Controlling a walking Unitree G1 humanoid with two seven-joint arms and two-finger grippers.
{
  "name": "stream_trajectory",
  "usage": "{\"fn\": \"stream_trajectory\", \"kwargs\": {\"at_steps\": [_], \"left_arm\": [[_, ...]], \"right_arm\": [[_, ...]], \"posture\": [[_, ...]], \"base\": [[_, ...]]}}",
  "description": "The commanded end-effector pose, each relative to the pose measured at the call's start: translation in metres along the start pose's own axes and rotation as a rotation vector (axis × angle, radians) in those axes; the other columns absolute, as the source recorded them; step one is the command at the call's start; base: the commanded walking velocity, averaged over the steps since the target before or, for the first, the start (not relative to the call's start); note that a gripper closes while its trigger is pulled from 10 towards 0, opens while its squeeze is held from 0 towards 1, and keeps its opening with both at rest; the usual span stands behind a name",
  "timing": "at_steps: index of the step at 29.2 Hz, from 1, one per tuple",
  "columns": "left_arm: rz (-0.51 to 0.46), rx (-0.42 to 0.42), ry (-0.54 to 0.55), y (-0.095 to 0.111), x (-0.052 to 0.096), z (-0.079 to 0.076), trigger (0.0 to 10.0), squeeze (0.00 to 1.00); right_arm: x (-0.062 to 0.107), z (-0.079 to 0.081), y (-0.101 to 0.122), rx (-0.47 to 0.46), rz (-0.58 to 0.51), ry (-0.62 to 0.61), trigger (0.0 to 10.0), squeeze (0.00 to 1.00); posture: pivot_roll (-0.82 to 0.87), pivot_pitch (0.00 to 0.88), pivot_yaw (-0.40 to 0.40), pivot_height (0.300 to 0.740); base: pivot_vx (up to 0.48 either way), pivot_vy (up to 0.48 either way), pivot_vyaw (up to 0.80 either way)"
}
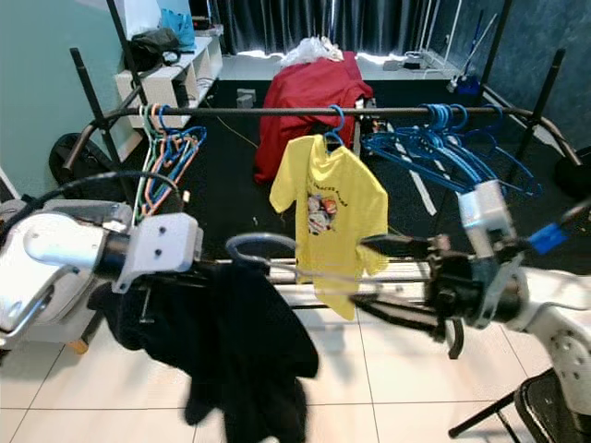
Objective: Hang hanger
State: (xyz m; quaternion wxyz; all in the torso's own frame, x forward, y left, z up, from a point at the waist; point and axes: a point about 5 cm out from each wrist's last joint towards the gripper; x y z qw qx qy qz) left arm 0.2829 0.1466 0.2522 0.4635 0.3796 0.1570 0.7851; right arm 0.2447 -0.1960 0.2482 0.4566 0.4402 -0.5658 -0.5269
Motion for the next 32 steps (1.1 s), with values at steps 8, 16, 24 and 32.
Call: {"fn": "stream_trajectory", "kwargs": {"at_steps": [8, 16, 24, 32], "left_arm": [[-0.063, -0.06, -0.068, 0.015, -0.013, 0.001, 10.0, 0.0], [-0.095, -0.048, -0.094, 0.023, -0.017, -0.001, 10.0, 0.0], [-0.116, -0.034, -0.098, 0.026, -0.02, -0.001, 10.0, 0.0], [-0.122, -0.026, -0.103, 0.027, -0.021, -0.003, 10.0, 0.0]], "right_arm": [[-0.011, -0.011, -0.01, 0.088, 0.186, 0.026, 10.0, 0.0], [-0.026, -0.024, -0.016, 0.169, 0.279, -0.01, 7.5, 0.0], [-0.042, -0.03, -0.015, 0.201, 0.235, -0.013, 0.0, 0.0], [-0.047, -0.034, -0.014, 0.214, 0.202, -0.028, 0.0, 0.0]], "posture": [[-0.08, 0.0, 0.013, 0.74], [-0.08, 0.0, 0.012, 0.74], [-0.07, 0.0, 0.009, 0.74], [-0.07, 0.0, 0.008, 0.74]], "base": [[0.0, 0.0, 0.0], [0.0, 0.0, 0.0], [0.0, 0.0, 0.0], [0.0, 0.0, 0.0]]}}
Point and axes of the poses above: a point about 5 cm out from each wrist's last joint towards the gripper, its own x axis pointing back from the gripper into the wrist, its own y axis along the axis of the wrist's last joint, z = x × y, and after that the axes turned 4 degrees about -x, right-handed
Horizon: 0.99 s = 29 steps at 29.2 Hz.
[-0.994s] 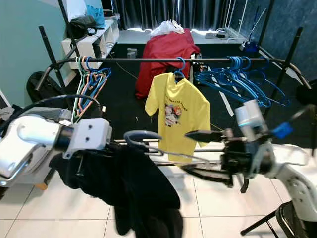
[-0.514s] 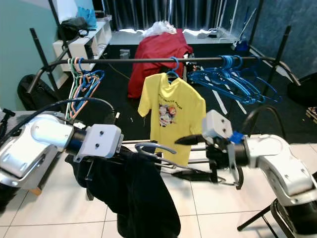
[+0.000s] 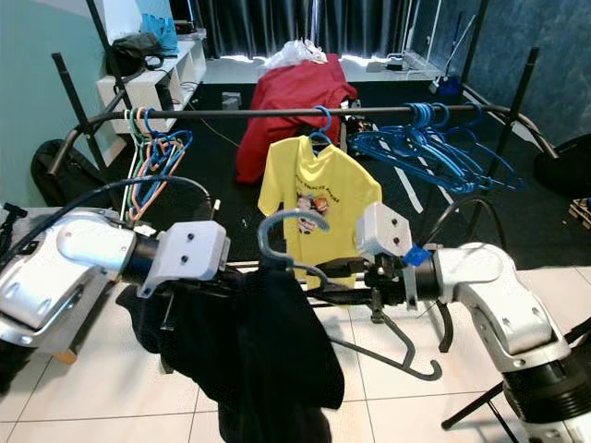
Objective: Hang hanger
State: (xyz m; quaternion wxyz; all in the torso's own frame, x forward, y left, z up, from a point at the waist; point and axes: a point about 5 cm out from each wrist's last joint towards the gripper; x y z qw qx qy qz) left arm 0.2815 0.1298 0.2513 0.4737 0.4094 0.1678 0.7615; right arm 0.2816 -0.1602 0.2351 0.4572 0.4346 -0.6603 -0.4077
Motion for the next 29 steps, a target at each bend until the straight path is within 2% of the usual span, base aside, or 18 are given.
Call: {"fn": "stream_trajectory", "kwargs": {"at_steps": [1, 7, 11, 12, 14, 15, 20, 28, 29], "left_arm": [[-0.081, -0.071, -0.051, 0.017, -0.008, -0.004, 10.0, 0.0], [-0.082, -0.063, -0.076, 0.013, -0.005, -0.007, 10.0, 0.0], [-0.122, -0.018, -0.082, 0.012, -0.001, -0.006, 10.0, 0.0], [-0.138, 0.006, -0.092, 0.011, 0.001, -0.005, 10.0, 0.49], [-0.147, 0.019, -0.099, 0.011, 0.001, -0.005, 10.0, 0.49], [-0.174, 0.05, -0.116, 0.012, 0.004, -0.005, 10.0, 1.0], [-0.255, 0.111, -0.088, 0.014, 0.012, 0.0, 10.0, 1.0], [-0.335, 0.181, -0.023, 0.012, 0.023, 0.005, 10.0, 1.0], [-0.362, 0.227, 0.067, 0.004, 0.035, 0.012, 10.0, 1.0]], "right_arm": [[-0.006, -0.006, -0.003, -0.017, 0.005, -0.04, 0.0, 0.0], [-0.006, -0.006, -0.004, -0.014, 0.001, -0.036, 0.0, 0.0], [-0.006, -0.006, -0.004, -0.016, -0.007, -0.035, 0.0, 0.0], [-0.005, -0.006, -0.004, -0.017, -0.011, -0.038, 0.0, 0.0], [-0.005, -0.007, -0.004, -0.016, -0.013, -0.04, 0.0, 0.0], [-0.004, -0.007, -0.004, -0.015, -0.015, -0.044, 0.0, 0.0], [-0.002, -0.007, -0.003, -0.022, -0.042, -0.055, 0.0, 0.0], [0.001, -0.005, 0.0, -0.035, -0.08, -0.062, 0.0, 0.0], [0.005, -0.005, 0.003, -0.037, -0.102, -0.073, 0.0, 0.0]], "posture": [[-0.07, 0.0, 0.008, 0.74], [-0.07, 0.0, 0.004, 0.74], [-0.07, 0.0, 0.006, 0.74], [-0.07, 0.0, 0.008, 0.74], [-0.07, 0.0, 0.008, 0.74], [-0.07, 0.0, 0.011, 0.74], [-0.08, 0.0, 0.013, 0.74], [-0.08, 0.0, 0.011, 0.74], [-0.07, 0.0, 0.01, 0.74]], "base": [[0.0, 0.0, 0.0], [0.0, 0.0, 0.0], [0.0, 0.0, 0.0], [0.0, 0.0, 0.0], [0.0, 0.0, 0.0], [0.0, 0.0, 0.0], [0.0, 0.0, 0.0], [0.0, 0.0, 0.0], [0.0, 0.0, 0.0]]}}
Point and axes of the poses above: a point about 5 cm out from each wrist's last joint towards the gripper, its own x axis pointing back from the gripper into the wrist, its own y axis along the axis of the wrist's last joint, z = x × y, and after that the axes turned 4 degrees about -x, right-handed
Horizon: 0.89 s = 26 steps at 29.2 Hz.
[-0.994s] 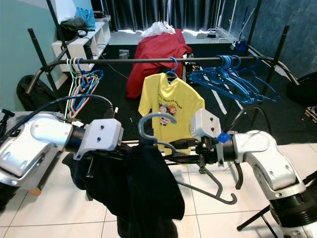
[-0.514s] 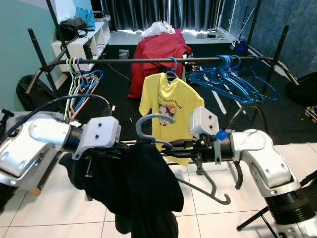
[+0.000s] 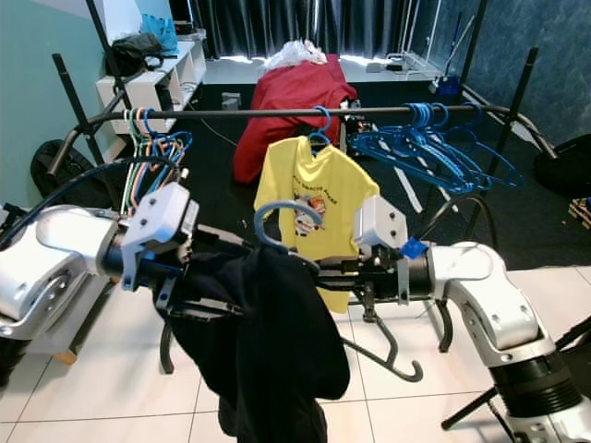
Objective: Hang hanger
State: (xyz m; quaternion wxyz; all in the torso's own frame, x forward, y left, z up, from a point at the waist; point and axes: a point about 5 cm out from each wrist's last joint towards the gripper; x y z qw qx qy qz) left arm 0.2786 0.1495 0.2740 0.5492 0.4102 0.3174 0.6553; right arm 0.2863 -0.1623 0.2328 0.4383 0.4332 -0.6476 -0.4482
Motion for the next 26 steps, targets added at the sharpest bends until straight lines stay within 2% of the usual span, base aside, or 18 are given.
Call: {"fn": "stream_trajectory", "kwargs": {"at_steps": [1, 2, 3, 4, 5, 6, 7, 8, 9, 11, 13, 17, 22, 26], "left_arm": [[-0.046, 0.05, 0.135, -0.005, 0.021, 0.011, 10.0, 1.0], [-0.059, 0.072, 0.2, -0.009, 0.031, 0.015, 10.0, 1.0], [-0.059, 0.072, 0.2, -0.009, 0.031, 0.015, 10.0, 1.0], [-0.047, 0.095, 0.276, -0.018, 0.04, 0.019, 10.0, 0.64], [-0.047, 0.095, 0.276, -0.018, 0.04, 0.019, 10.0, 0.64], [-0.041, 0.119, 0.339, -0.026, 0.048, 0.02, 10.0, 0.0], [-0.041, 0.119, 0.339, -0.026, 0.048, 0.02, 10.0, 0.0], [-0.097, 0.191, 0.503, -0.041, 0.068, 0.021, 10.0, 0.0], [-0.097, 0.191, 0.503, -0.041, 0.068, 0.021, 10.0, 0.0], [-0.156, 0.232, 0.569, -0.047, 0.079, 0.018, 10.0, 0.0], [-0.156, 0.232, 0.569, -0.047, 0.079, 0.018, 10.0, 0.0], [-0.169, 0.245, 0.579, -0.053, 0.081, 0.011, 10.0, 0.0], [-0.197, 0.252, 0.599, -0.051, 0.086, 0.013, 10.0, 0.0], [-0.206, 0.257, 0.56, -0.053, 0.081, 0.012, 10.0, 0.0]], "right_arm": [[0.009, 0.0, 0.012, 0.008, -0.07, -0.032, 0.0, 0.0], [0.012, 0.0, 0.015, 0.006, -0.088, -0.038, 0.0, 0.0], [0.012, 0.0, 0.015, 0.006, -0.088, -0.038, 0.0, 0.0], [0.017, 0.0, 0.02, 0.005, -0.116, -0.044, 0.0, 0.0], [0.017, 0.0, 0.02, 0.005, -0.116, -0.044, 0.0, 0.0], [0.023, 0.0, 0.025, 0.001, -0.146, -0.049, 0.0, 0.0], [0.023, 0.0, 0.025, 0.001, -0.146, -0.049, 0.0, 0.0], [0.039, 0.001, 0.033, -0.001, -0.172, -0.067, 0.0, 0.0], [0.039, 0.001, 0.033, -0.001, -0.172, -0.067, 0.0, 0.0], [0.049, 0.001, 0.037, 0.001, -0.184, -0.085, 0.0, 0.0], [0.049, 0.001, 0.037, 0.001, -0.184, -0.085, 0.0, 0.0], [0.061, 0.004, 0.048, 0.002, -0.232, -0.081, 0.0, 0.0], [0.067, 0.005, 0.052, 0.008, -0.234, -0.085, 0.0, 0.0], [0.068, 0.006, 0.052, 0.003, -0.239, -0.085, 0.0, 0.0]], "posture": [[-0.08, 0.0, 0.012, 0.74], [-0.08, 0.0, 0.012, 0.74], [-0.08, 0.0, 0.012, 0.74], [-0.08, 0.0, 0.012, 0.74], [-0.08, 0.0, 0.012, 0.74], [-0.08, 0.0, 0.013, 0.74], [-0.08, 0.0, 0.013, 0.74], [-0.09, 0.0, 0.02, 0.74], [-0.09, 0.0, 0.02, 0.74], [-0.1, 0.0, 0.022, 0.74], [-0.1, 0.0, 0.022, 0.74], [-0.1, 0.0, 0.022, 0.74], [-0.1, 0.0, 0.022, 0.74], [-0.11, 0.0, 0.023, 0.74]], "base": [[0.0, 0.0, 0.0], [0.0, 0.0, 0.0], [0.0, 0.0, 0.0], [0.0, 0.0, 0.0], [0.0, 0.0, 0.0], [0.0, 0.0, 0.0], [0.0, 0.0, 0.0], [0.0, 0.0, 0.0], [0.0, 0.0, 0.0], [0.0, 0.0, 0.0], [0.0, 0.0, 0.0], [0.0, 0.0, 0.0], [0.0, 0.0, 0.0], [0.0, 0.0, 0.0]]}}
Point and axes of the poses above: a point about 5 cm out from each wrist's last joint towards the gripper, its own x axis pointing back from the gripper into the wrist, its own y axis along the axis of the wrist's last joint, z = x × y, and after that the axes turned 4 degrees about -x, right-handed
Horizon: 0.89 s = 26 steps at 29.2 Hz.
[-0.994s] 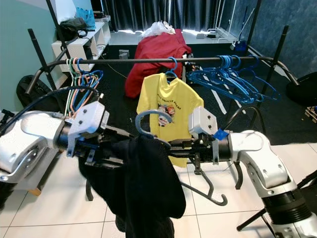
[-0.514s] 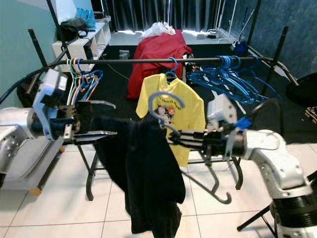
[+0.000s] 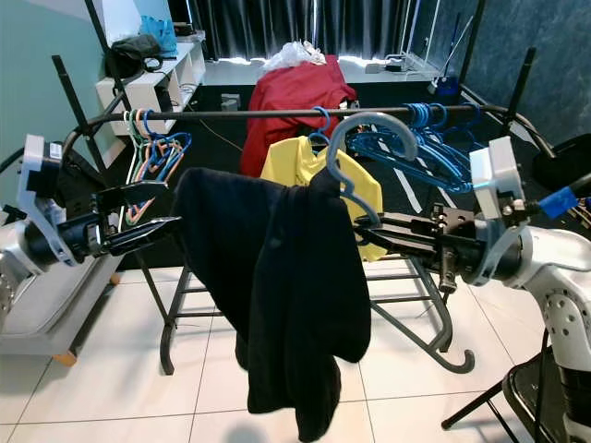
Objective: Hang hanger
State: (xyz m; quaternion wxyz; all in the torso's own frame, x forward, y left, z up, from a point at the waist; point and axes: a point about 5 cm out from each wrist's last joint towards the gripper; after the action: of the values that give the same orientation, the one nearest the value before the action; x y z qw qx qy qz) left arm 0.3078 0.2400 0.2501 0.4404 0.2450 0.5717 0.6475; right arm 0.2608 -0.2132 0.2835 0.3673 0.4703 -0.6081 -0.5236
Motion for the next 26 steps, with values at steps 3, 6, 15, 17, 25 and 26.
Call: {"fn": "stream_trajectory", "kwargs": {"at_steps": [3, 6, 15, 17, 25, 26], "left_arm": [[-0.011, 0.014, -0.015, -0.005, -0.006, -0.002, 10.0, 0.0], [-0.001, 0.013, -0.022, -0.01, -0.013, -0.006, 10.0, 0.0], [0.083, 0.012, -0.09, -0.03, -0.04, -0.027, 10.0, 0.0], [0.105, 0.018, -0.099, -0.035, -0.043, -0.03, 8.2, 0.0], [0.123, 0.011, -0.061, -0.035, -0.04, -0.024, 0.0, 0.0], [0.127, 0.003, -0.037, -0.033, -0.036, -0.019, 0.0, 0.0]], "right_arm": [[0.002, 0.004, 0.012, 0.033, -0.038, 0.014, 0.0, 0.0], [0.002, 0.005, 0.013, 0.029, -0.048, 0.02, 0.0, 0.0], [-0.003, 0.003, 0.019, 0.022, -0.072, 0.037, 0.0, 0.0], [-0.004, 0.003, 0.018, 0.021, -0.073, 0.036, 0.0, 0.0], [-0.002, 0.004, 0.017, 0.013, -0.074, 0.026, 0.0, 0.0], [-0.001, 0.004, 0.017, 0.012, -0.075, 0.023, 0.0, 0.0]], "posture": [[-0.11, 0.0, 0.024, 0.74], [-0.1, 0.0, 0.023, 0.74], [-0.1, 0.0, 0.017, 0.74], [-0.1, 0.0, 0.018, 0.74], [-0.1, 0.0, 0.02, 0.74], [-0.1, 0.0, 0.02, 0.74]], "base": [[0.0, 0.0, 0.0], [0.0, 0.0, 0.0], [0.0, 0.0, 0.0], [0.0, 0.0, 0.0], [0.0, 0.0, 0.0], [0.0, 0.0, 0.0]]}}
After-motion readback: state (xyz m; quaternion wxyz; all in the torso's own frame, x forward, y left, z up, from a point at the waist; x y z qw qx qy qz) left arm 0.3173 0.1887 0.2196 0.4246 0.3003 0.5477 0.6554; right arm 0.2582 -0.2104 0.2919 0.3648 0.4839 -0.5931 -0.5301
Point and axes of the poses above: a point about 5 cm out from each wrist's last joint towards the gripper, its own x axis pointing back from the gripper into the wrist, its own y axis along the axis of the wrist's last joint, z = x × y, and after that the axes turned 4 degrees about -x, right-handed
